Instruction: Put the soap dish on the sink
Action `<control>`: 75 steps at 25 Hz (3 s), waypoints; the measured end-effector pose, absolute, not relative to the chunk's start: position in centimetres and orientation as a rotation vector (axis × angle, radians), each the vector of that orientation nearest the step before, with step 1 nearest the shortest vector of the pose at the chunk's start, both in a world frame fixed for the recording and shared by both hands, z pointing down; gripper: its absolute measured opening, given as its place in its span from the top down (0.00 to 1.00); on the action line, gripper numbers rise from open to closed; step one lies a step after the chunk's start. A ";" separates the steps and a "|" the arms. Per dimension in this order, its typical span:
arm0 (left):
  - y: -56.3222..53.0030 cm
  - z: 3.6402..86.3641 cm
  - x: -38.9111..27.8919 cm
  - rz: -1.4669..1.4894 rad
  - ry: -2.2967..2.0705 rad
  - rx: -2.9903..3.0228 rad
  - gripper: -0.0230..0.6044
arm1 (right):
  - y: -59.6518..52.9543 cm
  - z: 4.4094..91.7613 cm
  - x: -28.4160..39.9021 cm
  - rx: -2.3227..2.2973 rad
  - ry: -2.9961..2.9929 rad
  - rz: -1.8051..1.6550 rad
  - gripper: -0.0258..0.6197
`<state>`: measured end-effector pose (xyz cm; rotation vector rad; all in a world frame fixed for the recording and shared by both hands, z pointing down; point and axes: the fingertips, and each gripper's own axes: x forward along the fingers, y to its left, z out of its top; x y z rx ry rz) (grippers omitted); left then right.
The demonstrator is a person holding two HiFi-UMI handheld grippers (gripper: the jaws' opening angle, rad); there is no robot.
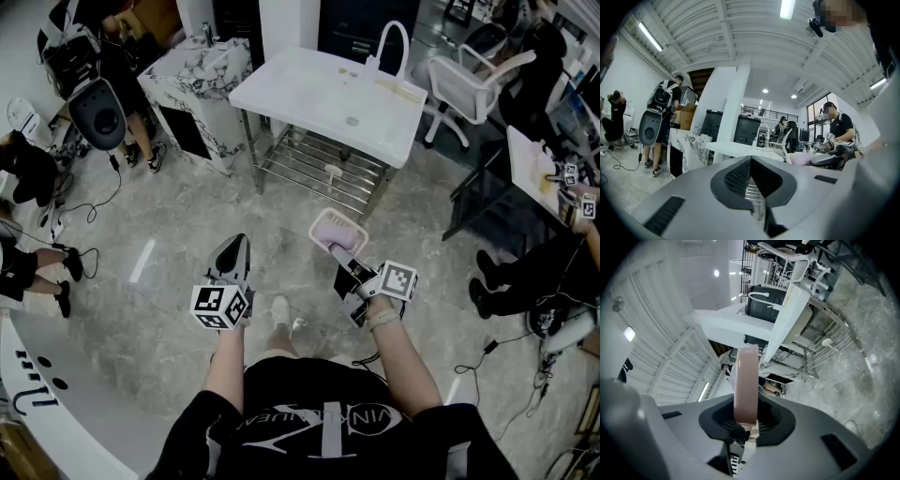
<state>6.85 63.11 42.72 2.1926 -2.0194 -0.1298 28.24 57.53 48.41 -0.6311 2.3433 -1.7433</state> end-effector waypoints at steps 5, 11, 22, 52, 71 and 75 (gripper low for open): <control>59.6 42.7 5.6 -0.110 -2.003 2.223 0.94 | 54.1 48.6 27.1 -0.657 2.367 -1.703 0.82; 55.8 42.9 3.2 -0.104 -1.973 2.220 0.94 | 50.3 48.7 24.6 -0.698 2.364 -1.712 0.82; 49.4 42.8 -1.5 -0.079 -1.917 2.229 0.94 | 45.0 48.9 20.1 -0.746 2.303 -1.749 0.82; 36.8 44.0 -9.2 -0.084 -1.830 2.295 0.94 | 32.1 49.7 11.7 -0.715 2.253 -1.704 0.82; 23.3 42.6 -11.8 -0.065 -1.828 2.298 0.94 | 19.1 48.1 6.9 -0.641 2.258 -1.751 0.82; 20.9 42.3 -12.2 -0.051 -1.830 2.299 0.94 | 16.8 48.5 6.5 -0.653 2.253 -1.781 0.82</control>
